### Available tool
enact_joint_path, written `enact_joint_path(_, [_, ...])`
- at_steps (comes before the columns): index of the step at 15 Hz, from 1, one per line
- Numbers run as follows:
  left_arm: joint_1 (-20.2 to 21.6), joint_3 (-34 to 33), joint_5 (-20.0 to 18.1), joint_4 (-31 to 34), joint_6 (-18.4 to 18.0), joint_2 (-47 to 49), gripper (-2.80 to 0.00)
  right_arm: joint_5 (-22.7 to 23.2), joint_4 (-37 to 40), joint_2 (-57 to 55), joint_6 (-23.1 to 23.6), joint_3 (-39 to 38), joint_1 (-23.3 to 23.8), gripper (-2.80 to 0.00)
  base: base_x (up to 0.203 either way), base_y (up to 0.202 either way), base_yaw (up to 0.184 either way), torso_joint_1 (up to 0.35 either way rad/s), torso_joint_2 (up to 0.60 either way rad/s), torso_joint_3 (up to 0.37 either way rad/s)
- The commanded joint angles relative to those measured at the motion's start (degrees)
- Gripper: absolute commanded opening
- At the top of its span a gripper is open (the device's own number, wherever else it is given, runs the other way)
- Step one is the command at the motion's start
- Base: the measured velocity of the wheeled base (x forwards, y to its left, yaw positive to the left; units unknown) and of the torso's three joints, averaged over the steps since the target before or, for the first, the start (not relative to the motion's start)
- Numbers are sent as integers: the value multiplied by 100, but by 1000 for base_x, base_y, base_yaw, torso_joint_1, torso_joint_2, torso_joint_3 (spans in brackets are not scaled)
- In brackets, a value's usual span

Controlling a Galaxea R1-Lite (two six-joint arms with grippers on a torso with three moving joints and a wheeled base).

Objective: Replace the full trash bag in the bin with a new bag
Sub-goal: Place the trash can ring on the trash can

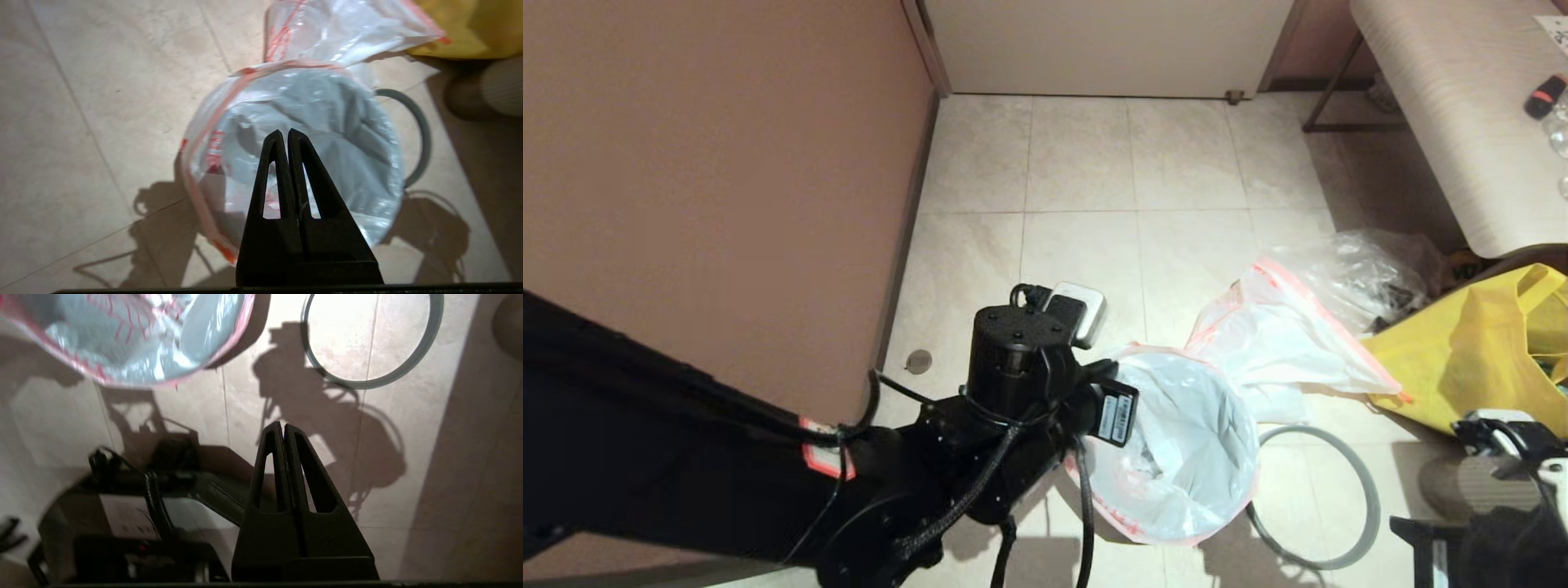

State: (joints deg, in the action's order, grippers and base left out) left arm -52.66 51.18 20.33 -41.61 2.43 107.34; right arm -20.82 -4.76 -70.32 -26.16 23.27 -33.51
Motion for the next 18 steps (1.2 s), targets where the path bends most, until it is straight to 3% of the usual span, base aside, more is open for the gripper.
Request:
enact_joint_path(1, [-461,-88,9,-23,13,-285,-280,125,-141,496,308,-395,47,-280,0,0,0,0,0,0])
enact_joint_path(3, [-841,229,287,193,-39,-208,-280,194,-636,544,425,-472,148,-280,0,0,0,0,0,0])
enact_joint_path(5, [-945,835,1037,1119,-69,-351,-280,-49,-788,812,456,-672,314,-280,0,0,0,0,0,0])
enact_joint_path(6, [-843,945,1235,1505,-64,-580,-280,-116,-810,922,460,-827,324,-280,0,0,0,0,0,0])
enact_joint_path(11, [694,731,1800,1928,-301,-2052,-280,-174,-856,958,430,-850,187,-280,0,0,0,0,0,0])
enact_joint_path(15, [1878,-138,1965,1907,-1143,-3549,-280,-247,-885,1099,116,-948,184,-280,0,0,0,0,0,0])
enact_joint_path(18, [2784,-718,2074,1532,-1711,-4436,-280,-260,-886,1201,-94,-1016,178,-280,0,0,0,0,0,0])
